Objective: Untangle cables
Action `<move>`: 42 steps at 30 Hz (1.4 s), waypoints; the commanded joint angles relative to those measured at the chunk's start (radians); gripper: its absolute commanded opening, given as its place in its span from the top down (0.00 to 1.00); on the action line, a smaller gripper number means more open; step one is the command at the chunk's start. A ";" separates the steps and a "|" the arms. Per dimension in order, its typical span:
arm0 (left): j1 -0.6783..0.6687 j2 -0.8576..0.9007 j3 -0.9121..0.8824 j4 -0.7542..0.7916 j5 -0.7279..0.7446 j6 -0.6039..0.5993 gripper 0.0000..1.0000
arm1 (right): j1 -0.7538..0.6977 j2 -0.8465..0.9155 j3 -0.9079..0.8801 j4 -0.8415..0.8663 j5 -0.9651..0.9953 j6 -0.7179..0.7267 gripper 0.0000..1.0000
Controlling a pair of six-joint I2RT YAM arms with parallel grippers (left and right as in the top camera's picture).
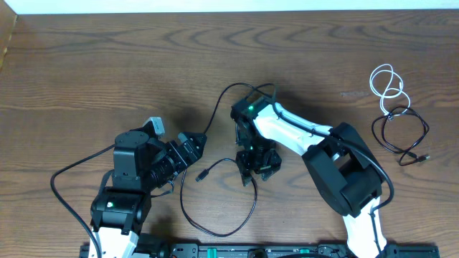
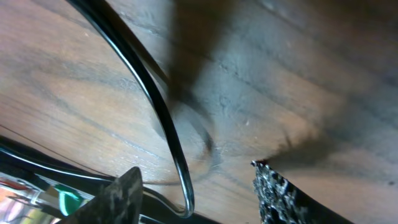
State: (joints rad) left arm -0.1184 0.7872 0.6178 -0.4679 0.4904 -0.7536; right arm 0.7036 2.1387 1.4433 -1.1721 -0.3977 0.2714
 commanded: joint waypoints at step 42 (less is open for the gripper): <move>0.004 -0.004 0.018 -0.002 -0.009 0.021 0.08 | -0.077 0.064 -0.057 0.752 0.563 0.181 0.99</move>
State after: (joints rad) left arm -0.1184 0.7872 0.6178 -0.4683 0.4908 -0.7536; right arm 0.6498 2.1410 1.4189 -0.4320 0.3233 0.3882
